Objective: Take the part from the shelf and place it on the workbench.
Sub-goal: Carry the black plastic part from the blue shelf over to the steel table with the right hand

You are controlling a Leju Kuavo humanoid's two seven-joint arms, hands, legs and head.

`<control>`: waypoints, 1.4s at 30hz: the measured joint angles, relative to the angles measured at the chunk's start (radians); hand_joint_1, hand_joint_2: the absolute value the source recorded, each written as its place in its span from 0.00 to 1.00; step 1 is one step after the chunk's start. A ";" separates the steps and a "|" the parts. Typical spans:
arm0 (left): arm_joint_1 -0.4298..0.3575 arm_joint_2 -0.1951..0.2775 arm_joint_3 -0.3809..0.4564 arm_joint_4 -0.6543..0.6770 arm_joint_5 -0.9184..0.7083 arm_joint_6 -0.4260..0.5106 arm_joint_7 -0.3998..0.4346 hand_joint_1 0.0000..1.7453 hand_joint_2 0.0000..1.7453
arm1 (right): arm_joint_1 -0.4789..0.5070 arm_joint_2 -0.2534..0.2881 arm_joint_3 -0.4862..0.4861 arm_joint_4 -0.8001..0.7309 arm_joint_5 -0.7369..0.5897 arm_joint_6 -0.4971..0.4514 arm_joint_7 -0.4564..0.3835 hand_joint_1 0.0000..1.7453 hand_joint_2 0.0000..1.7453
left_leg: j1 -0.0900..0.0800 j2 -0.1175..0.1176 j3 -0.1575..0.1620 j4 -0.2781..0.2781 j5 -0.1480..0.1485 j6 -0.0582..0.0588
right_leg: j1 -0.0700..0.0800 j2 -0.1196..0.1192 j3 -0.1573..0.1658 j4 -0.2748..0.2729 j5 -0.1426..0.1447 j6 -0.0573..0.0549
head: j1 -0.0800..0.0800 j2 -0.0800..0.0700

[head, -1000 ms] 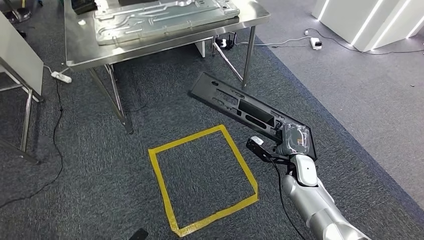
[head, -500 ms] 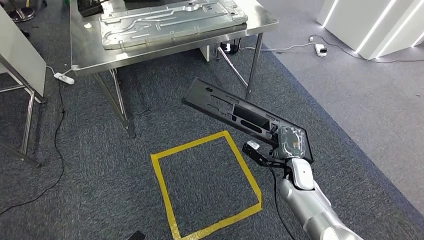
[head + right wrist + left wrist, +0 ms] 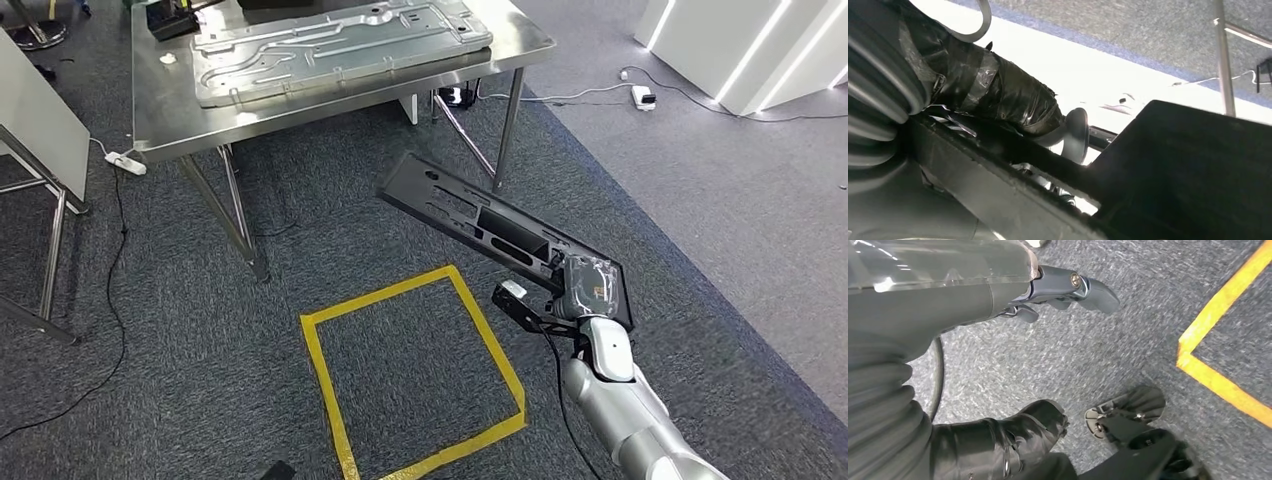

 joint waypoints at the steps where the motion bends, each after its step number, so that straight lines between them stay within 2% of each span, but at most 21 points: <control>1: 0.000 0.000 0.000 0.000 0.000 0.000 0.001 0.00 1.00 | 0.000 0.000 -0.001 0.000 -0.001 0.000 0.000 1.00 1.00 | -0.003 -0.001 0.001 -0.003 -0.003 0.006 | 0.002 0.000 -0.002 0.000 0.000 0.005 | 0.000 0.000; 4: 0.001 -0.001 0.000 0.000 -0.003 0.000 0.003 0.00 1.00 | 0.000 0.000 -0.003 -0.002 -0.002 0.001 -0.001 1.00 1.00 | 0.000 -0.002 0.005 -0.013 -0.001 0.029 | -0.001 0.000 -0.008 0.016 -0.014 0.019 | 0.000 0.000; 6: -0.001 -0.002 0.000 0.000 -0.005 0.001 0.003 0.00 1.00 | 0.000 0.000 -0.005 -0.002 -0.002 0.003 -0.001 1.00 1.00 | 0.003 -0.001 0.008 -0.019 0.001 0.042 | -0.002 0.001 -0.048 0.102 -0.061 0.025 | 0.000 0.000; 8: -0.001 -0.002 0.000 0.000 -0.008 0.002 0.003 0.00 1.00 | 0.000 -0.001 -0.007 -0.001 -0.002 0.007 0.001 1.00 1.00 | 0.001 -0.002 0.008 -0.019 0.000 0.048 | -0.001 0.001 -0.118 0.236 -0.116 0.027 | 0.000 0.000; 10: 0.001 -0.002 0.000 0.000 -0.012 0.002 0.003 0.00 1.00 | 0.002 -0.001 -0.010 0.003 -0.001 0.013 0.007 1.00 1.00 | -0.002 -0.003 0.010 -0.018 -0.002 0.049 | -0.001 0.001 -0.153 0.287 -0.111 0.026 | 0.000 0.000; 11: 0.002 -0.002 0.000 0.000 -0.013 0.002 0.003 0.00 1.00 | 0.002 -0.001 -0.011 0.004 0.000 0.015 0.011 1.00 1.00 | -0.002 -0.004 0.013 -0.018 -0.004 0.049 | -0.001 0.001 -0.139 0.249 -0.078 0.023 | 0.000 0.000; 13: 0.003 -0.003 0.000 0.000 -0.014 0.002 0.000 0.00 1.00 | 0.001 -0.002 -0.013 0.005 0.007 0.015 0.017 1.00 1.00 | -0.004 -0.006 0.017 -0.017 -0.009 0.045 | 0.003 0.001 -0.076 0.108 -0.003 0.013 | 0.000 0.000; 14: 0.003 -0.003 0.000 0.000 -0.016 0.002 -0.002 0.00 1.00 | -0.001 -0.002 -0.014 0.004 0.010 0.014 0.019 1.00 1.00 | -0.005 -0.007 0.018 -0.016 -0.011 0.041 | 0.006 0.002 -0.049 0.050 0.018 0.008 | 0.000 0.000; 17: 0.002 -0.004 0.000 0.000 -0.019 0.004 -0.006 0.00 1.00 | 0.000 -0.001 -0.014 0.004 0.019 0.012 0.021 1.00 1.00 | -0.006 -0.010 0.016 -0.017 -0.012 0.026 | 0.014 0.002 -0.031 0.003 0.021 0.001 | 0.000 0.000; 20: 0.003 -0.003 0.000 0.000 -0.020 0.004 -0.008 0.00 1.00 | 0.000 -0.001 -0.014 0.002 0.025 0.012 0.022 1.00 1.00 | -0.005 -0.005 0.005 0.012 -0.037 0.011 | 0.005 -0.002 -0.021 -0.011 0.025 -0.016 | 0.000 0.000; 23: 0.004 -0.003 0.000 0.000 -0.020 0.005 -0.008 0.00 1.00 | 0.000 0.000 -0.015 0.001 0.025 0.011 0.021 1.00 1.00 | -0.002 -0.001 -0.075 0.185 -0.120 0.002 | 0.005 -0.005 -0.016 -0.015 0.024 -0.029 | 0.000 0.000; 25: 0.004 -0.002 0.000 0.000 -0.020 0.005 -0.008 0.00 1.00 | 0.003 0.000 -0.015 0.001 0.023 0.010 0.019 1.00 1.00 | -0.001 -0.001 -0.113 0.253 -0.129 -0.002 | 0.007 -0.004 -0.015 -0.012 0.021 -0.030 | 0.000 0.000; 26: 0.004 -0.002 0.000 0.000 -0.020 0.005 -0.007 0.00 1.00 | 0.004 0.000 -0.015 0.001 0.022 0.009 0.018 1.00 1.00 | -0.001 0.000 -0.105 0.231 -0.105 -0.002 | 0.007 -0.004 -0.015 -0.010 0.020 -0.030 | 0.000 0.000; 28: 0.003 0.000 0.000 0.000 -0.021 0.005 -0.007 0.00 1.00 | 0.005 0.000 -0.015 0.001 0.022 0.008 0.017 1.00 1.00 | -0.002 0.001 -0.050 0.105 -0.037 0.003 | 0.007 -0.003 -0.013 -0.005 0.015 -0.026 | 0.000 0.000; 30: 0.002 0.001 0.000 0.000 -0.022 0.006 -0.007 0.00 1.00 | 0.005 0.001 -0.015 0.000 0.022 0.006 0.016 1.00 1.00 | -0.005 0.001 -0.004 0.005 -0.003 0.011 | 0.010 -0.003 -0.014 0.000 0.012 -0.018 | 0.000 0.000; 33: 0.002 0.000 -0.001 0.000 -0.027 0.006 -0.007 0.00 1.00 | 0.005 0.001 -0.015 -0.001 0.025 0.004 0.015 1.00 1.00 | -0.008 0.000 0.006 -0.017 0.000 0.023 | 0.012 -0.003 -0.015 -0.002 0.012 -0.003 | 0.000 0.000; 35: 0.002 0.000 -0.001 0.000 -0.030 0.006 -0.007 0.00 1.00 | 0.003 0.002 -0.015 -0.002 0.030 0.005 0.016 1.00 1.00 | -0.004 0.000 0.010 -0.028 0.006 0.037 | 0.011 -0.001 -0.025 0.021 -0.006 0.006 | 0.000 0.000; 39: 0.000 -0.001 -0.002 0.000 -0.031 0.006 -0.007 0.00 1.00 | 0.003 0.003 -0.014 0.000 0.041 0.004 0.019 1.00 1.00 | -0.002 -0.010 0.013 -0.033 0.009 0.049 | 0.005 0.000 -0.131 0.251 -0.118 0.016 | 0.000 0.000; 40: 0.000 -0.001 -0.002 0.000 -0.031 0.006 -0.007 0.00 1.00 | 0.005 0.003 -0.014 0.001 0.042 0.004 0.019 1.00 1.00 | -0.002 -0.017 0.013 -0.032 0.008 0.049 | 0.002 0.000 -0.146 0.282 -0.121 0.018 | 0.000 0.000; 41: 0.001 -0.001 -0.002 0.000 -0.031 0.005 -0.007 0.00 1.00 | 0.005 0.003 -0.014 0.002 0.043 0.004 0.019 1.00 1.00 | -0.001 -0.025 0.013 -0.030 0.008 0.048 | 0.000 0.001 -0.142 0.272 -0.104 0.019 | 0.000 0.000; 42: 0.001 -0.001 -0.002 0.000 -0.031 0.005 -0.007 0.00 1.00 | 0.005 0.003 -0.014 0.003 0.043 0.004 0.019 1.00 1.00 | 0.000 -0.034 0.013 -0.027 0.006 0.046 | -0.003 0.004 -0.117 0.221 -0.070 0.019 | 0.000 0.000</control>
